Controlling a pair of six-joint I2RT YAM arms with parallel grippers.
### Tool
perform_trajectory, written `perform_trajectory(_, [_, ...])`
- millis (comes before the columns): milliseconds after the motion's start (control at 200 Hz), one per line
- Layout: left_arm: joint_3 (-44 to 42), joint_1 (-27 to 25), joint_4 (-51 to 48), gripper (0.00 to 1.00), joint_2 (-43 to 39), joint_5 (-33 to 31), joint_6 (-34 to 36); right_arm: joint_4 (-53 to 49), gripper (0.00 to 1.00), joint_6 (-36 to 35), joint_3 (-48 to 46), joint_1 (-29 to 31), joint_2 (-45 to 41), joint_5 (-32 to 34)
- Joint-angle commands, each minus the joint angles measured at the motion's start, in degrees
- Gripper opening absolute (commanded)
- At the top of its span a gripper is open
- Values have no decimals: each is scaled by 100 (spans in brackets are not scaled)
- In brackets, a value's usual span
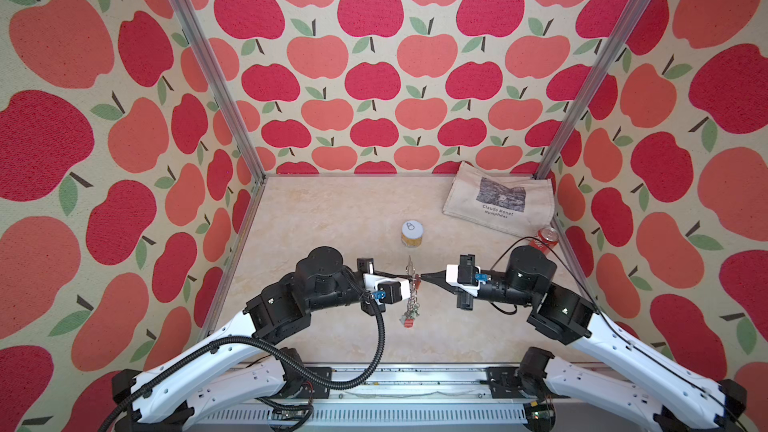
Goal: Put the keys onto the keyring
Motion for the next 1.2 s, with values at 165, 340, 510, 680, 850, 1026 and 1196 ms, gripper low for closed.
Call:
perform_trajectory(165, [34, -29, -264, 0, -204, -626, -444, -247, 0, 913, -75, -363, -105, 584])
perform_trajectory(340, [-328, -20, -342, 0, -536, -1120, -818, -612, 0, 1762, -401, -1024, 367, 460])
perform_trajectory(510, [-607, 14, -354, 0, -918, -1392, -1089, -27, 0, 2424, -915, -1291, 1163, 194])
perform_trajectory(680, [-712, 79, -446, 0, -1122, -1453, -1156, 1166, 0, 2817, -1545, -1303, 1899, 97])
perform_trajectory(850, [-717, 186, -558, 0, -1323, -1401, -1123, 3003, 0, 3035, -2228, -1183, 2649, -175])
perform_trajectory(1026, [-742, 326, -610, 0, -1416, -1292, -1127, 4585, 0, 2670, -2931, -669, 3281, 318])
perform_trajectory(1196, [-726, 441, -655, 0, -1444, -1193, -1165, 4953, 0, 2787, -3312, -224, 3603, 753])
